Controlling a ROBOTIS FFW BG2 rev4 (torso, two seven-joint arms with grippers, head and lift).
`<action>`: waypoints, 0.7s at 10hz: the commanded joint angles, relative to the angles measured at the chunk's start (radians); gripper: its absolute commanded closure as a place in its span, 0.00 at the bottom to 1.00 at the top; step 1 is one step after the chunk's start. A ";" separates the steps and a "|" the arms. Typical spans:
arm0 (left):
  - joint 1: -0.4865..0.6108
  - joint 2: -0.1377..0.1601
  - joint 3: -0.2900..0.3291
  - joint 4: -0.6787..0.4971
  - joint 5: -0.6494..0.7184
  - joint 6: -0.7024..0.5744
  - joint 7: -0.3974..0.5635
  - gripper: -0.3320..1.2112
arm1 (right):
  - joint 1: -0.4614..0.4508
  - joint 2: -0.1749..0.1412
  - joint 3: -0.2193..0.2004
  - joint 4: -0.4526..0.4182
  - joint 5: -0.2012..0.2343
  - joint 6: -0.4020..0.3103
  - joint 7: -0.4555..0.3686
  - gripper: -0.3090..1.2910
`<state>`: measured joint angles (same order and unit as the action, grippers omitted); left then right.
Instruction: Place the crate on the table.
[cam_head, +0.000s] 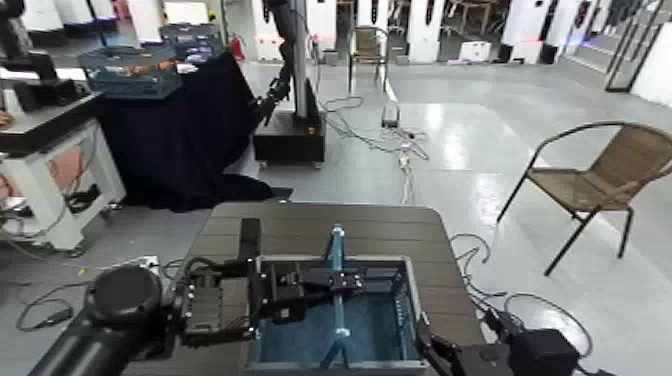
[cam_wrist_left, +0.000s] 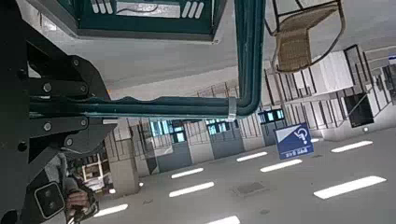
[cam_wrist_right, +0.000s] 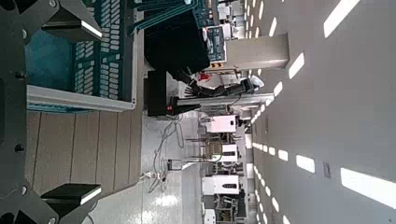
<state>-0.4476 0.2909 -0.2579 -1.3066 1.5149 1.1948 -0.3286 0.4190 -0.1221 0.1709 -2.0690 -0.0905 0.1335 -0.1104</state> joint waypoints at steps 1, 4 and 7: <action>-0.051 -0.004 -0.032 0.063 -0.045 -0.012 -0.033 0.99 | -0.003 -0.002 0.001 0.003 -0.006 0.000 0.000 0.29; -0.080 -0.007 -0.052 0.119 -0.047 -0.020 -0.053 0.99 | -0.005 -0.001 0.004 0.007 -0.012 -0.002 0.000 0.29; -0.125 -0.010 -0.069 0.173 -0.048 -0.021 -0.058 0.98 | -0.008 0.001 0.007 0.012 -0.020 -0.005 0.002 0.29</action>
<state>-0.5612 0.2820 -0.3209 -1.1468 1.4665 1.1739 -0.3862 0.4115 -0.1222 0.1775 -2.0575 -0.1090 0.1293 -0.1089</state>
